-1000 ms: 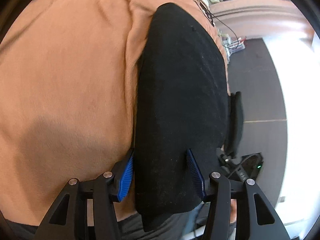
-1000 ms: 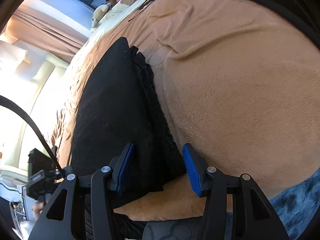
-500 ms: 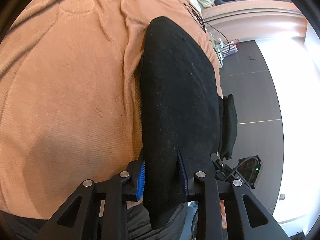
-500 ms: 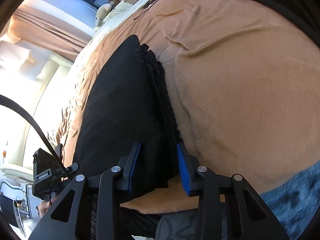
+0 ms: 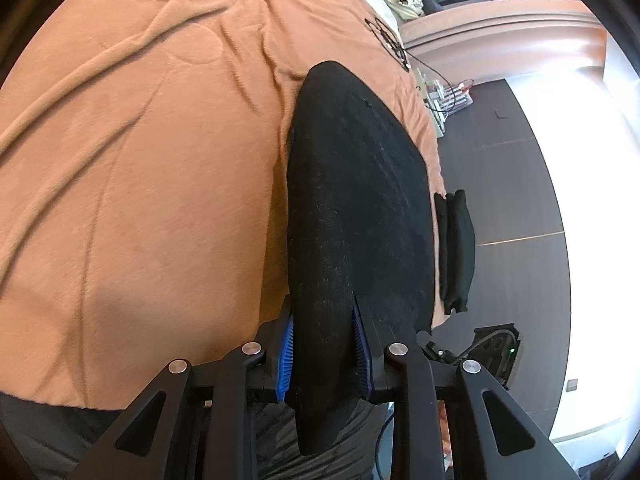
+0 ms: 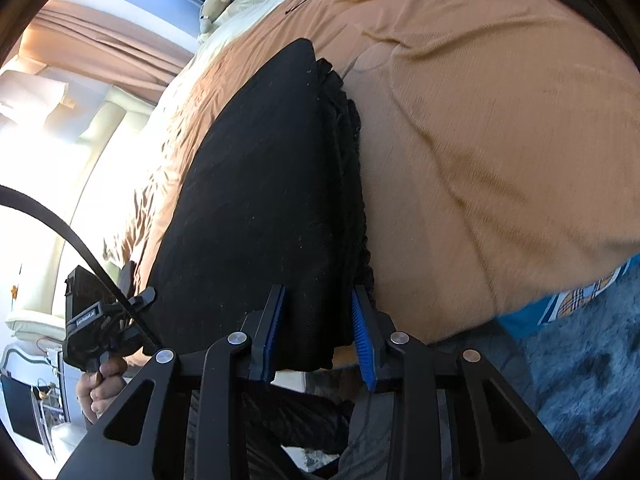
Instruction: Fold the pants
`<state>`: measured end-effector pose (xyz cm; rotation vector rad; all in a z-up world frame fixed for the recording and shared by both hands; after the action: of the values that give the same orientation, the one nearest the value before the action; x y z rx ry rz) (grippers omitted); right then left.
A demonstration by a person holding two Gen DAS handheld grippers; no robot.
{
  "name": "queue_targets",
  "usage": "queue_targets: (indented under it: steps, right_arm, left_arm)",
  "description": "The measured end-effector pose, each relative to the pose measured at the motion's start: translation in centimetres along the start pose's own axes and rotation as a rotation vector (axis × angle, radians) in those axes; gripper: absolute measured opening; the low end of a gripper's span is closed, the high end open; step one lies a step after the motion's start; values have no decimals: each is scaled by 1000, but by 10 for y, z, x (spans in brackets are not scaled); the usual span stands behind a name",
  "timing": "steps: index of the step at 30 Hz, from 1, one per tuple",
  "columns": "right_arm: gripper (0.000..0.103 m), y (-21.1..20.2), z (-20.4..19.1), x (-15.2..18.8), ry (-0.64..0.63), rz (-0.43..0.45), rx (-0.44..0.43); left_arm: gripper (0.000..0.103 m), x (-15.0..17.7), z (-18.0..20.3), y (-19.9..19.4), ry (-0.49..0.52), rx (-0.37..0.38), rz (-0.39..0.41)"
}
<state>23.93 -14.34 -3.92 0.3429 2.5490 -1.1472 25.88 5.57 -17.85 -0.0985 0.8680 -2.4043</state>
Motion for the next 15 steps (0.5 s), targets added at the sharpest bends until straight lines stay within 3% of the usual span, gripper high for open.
queue_targets:
  steps: [6,8,11,13,15]
  right_arm:
    - [30,2,1,7,-16,-20,15]
    - [30,-4,-4,4,-60,-14,36]
    - [41,-15,-13,-1,-117,8,39]
    - [54,-21,-14,-8,-129,36,10]
    - [55,-22,-13,-14,-127,50,13]
  left_arm:
    - [36,-2,-6,9,-5,-61,-21]
    - [43,-5,-6,10,-6,-63,-22]
    - [47,-12,-4,10,7,-83,-11]
    - [47,-16,-3,11,11,-82,-10]
    - [47,-21,-2,14,12,-83,-9]
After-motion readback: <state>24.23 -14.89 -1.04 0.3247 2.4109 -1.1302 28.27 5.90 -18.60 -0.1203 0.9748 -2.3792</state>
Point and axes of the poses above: each gripper's, at about its wrist camera, not at the fingertips, and y roughly the way its jaws point, z to its right, x to its underside, the point moved 3 cm from there along y, roughly the way its jaws point, and after that the axes turned 2 degrees about -z, right-handed, at the moved point
